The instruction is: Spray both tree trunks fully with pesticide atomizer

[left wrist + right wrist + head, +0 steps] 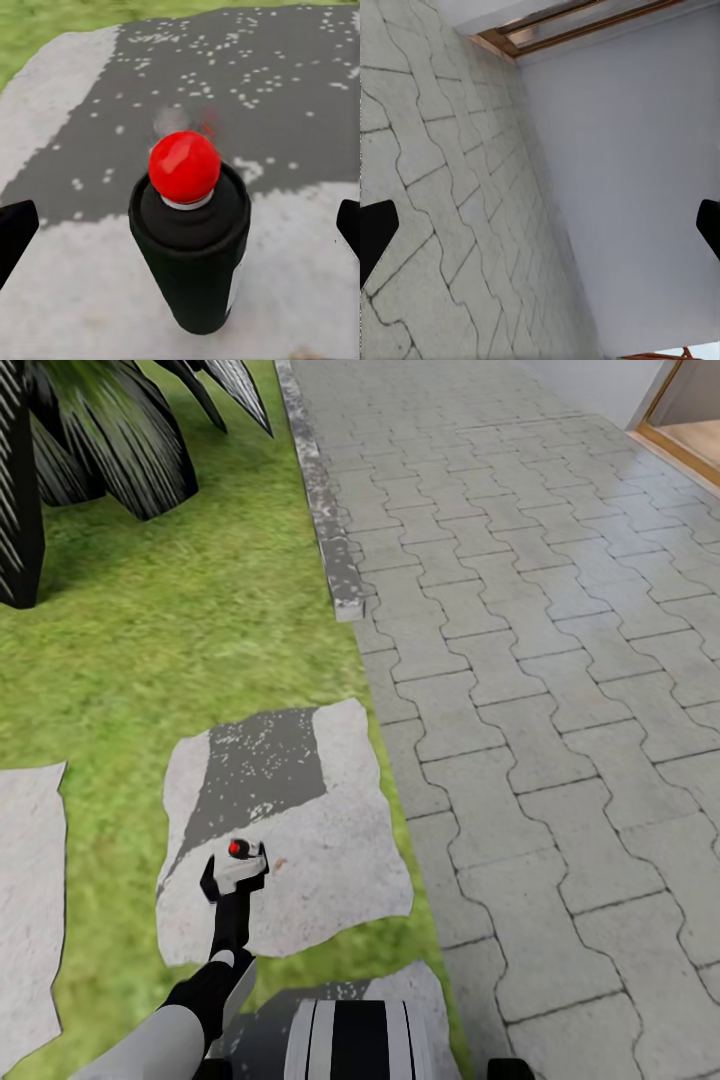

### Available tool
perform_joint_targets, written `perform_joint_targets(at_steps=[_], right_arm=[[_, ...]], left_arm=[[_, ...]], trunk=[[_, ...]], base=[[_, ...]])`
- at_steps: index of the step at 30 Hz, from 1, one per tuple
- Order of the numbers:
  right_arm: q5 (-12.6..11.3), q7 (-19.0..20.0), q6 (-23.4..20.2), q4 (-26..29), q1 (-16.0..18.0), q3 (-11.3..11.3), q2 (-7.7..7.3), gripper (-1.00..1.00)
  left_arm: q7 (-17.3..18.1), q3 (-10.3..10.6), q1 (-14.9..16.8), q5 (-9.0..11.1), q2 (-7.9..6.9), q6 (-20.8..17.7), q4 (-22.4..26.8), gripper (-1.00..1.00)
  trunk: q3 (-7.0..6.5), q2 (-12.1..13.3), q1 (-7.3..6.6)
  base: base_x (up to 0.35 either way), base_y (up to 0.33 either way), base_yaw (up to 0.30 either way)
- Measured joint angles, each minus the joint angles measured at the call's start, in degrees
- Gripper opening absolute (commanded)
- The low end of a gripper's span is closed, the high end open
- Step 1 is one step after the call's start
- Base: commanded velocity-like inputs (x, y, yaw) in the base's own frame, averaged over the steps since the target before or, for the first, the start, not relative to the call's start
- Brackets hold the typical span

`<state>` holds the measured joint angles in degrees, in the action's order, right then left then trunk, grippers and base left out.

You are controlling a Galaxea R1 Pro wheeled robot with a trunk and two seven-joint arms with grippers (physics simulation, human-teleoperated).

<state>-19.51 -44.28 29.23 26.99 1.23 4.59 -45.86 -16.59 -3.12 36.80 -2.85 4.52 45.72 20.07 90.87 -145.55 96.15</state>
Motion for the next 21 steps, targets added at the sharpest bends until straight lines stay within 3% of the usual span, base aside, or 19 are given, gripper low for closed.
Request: perform_joint_targets(at_steps=[16,21], right_arm=[[0.0,-0.1,0.0,0.0,0.0,0.0,0.0,1.0],[0.0,-0.1,0.0,0.0,0.0,0.0,0.0,1.0]], left_arm=[[0.0,-0.1,0.0,0.0,0.0,0.0,-0.1,1.0],[0.1,-0.1,0.0,0.0,0.0,0.0,-0.1,1.0]], trunk=[[0.0,0.0,0.02],[0.89,-0.1,0.12]], base=[[0.029,0.0,0.0],[0.0,0.0,0.0]])
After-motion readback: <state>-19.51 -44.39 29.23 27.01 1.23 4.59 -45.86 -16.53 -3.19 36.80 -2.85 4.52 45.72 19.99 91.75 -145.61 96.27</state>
